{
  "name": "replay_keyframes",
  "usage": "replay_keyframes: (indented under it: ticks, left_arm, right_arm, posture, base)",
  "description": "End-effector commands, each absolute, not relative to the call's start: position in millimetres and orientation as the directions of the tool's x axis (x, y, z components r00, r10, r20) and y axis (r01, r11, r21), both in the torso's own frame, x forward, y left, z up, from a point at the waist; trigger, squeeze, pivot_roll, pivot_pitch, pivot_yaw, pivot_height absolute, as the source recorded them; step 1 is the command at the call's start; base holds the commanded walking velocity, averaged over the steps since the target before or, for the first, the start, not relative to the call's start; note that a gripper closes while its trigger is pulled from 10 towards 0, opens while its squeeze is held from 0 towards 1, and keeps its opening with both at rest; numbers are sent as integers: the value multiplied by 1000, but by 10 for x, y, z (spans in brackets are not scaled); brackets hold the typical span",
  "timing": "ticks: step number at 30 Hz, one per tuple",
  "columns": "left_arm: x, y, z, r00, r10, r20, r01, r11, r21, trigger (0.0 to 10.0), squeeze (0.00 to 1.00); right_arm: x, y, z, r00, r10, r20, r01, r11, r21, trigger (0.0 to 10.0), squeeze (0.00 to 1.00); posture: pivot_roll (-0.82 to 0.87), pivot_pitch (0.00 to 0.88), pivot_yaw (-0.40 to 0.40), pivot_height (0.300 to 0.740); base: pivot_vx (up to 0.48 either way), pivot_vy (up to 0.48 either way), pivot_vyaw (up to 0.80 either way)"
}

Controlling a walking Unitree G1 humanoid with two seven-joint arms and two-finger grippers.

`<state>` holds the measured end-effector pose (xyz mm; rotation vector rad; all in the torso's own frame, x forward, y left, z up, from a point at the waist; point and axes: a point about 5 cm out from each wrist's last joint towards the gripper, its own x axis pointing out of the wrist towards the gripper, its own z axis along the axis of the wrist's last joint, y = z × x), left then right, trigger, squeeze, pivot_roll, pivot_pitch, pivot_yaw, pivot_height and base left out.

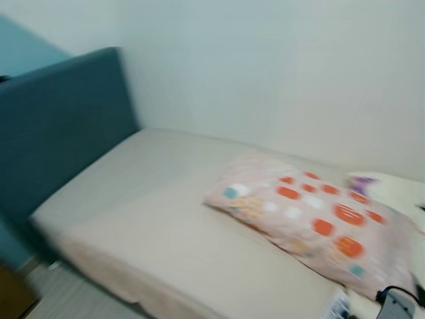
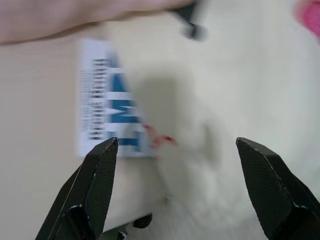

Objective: Clean up the room

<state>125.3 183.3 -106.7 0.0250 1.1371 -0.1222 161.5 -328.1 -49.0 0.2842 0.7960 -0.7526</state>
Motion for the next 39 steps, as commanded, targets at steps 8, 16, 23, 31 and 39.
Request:
replay_keyframes:
  ticks: [8, 16, 23, 31, 39]
  left_arm:
    - [1240, 1918, -1061, 407, -67, -911, 129, 992, -16, 10000, 0]
    - [1215, 1937, -1066, 400, -58, -914, 134, 991, -5, 10000, 0]
    - [1211, 1948, -1067, 401, -48, -915, 129, 992, 4, 10000, 0]
    - [1210, 1945, -1069, 398, -39, -916, 122, 993, 10, 10000, 0]
    - [1200, 1925, -1078, 382, -38, -924, 108, 994, 4, 10000, 0]
  right_arm:
    - [1941, -3386, -252, 553, -519, -652, 746, 656, 111, 10000, 0]
    - [2512, -3138, 29, 794, -322, -516, 538, 768, 348, 10000, 0]
    - [2703, -2947, 106, 859, -201, -472, 409, 823, 394, 10000, 0]
    - [2762, -2778, 68, 856, -150, -496, 356, 865, 354, 10000, 0]
    - [2647, -2702, -78, 821, -134, -555, 360, 876, 321, 10000, 0]
  posture:
    - [-106, 0, 25, 740]
    - [-98, 0, 27, 740]
    - [-92, 0, 20, 740]
    - [-89, 0, 11, 740]
    - [-93, 0, 13, 740]
  base:
    - [0, 0, -731]
    - [0, 0, -724]
    - [0, 0, -722]
    - [0, 0, -256]
    - [-36, 0, 0]
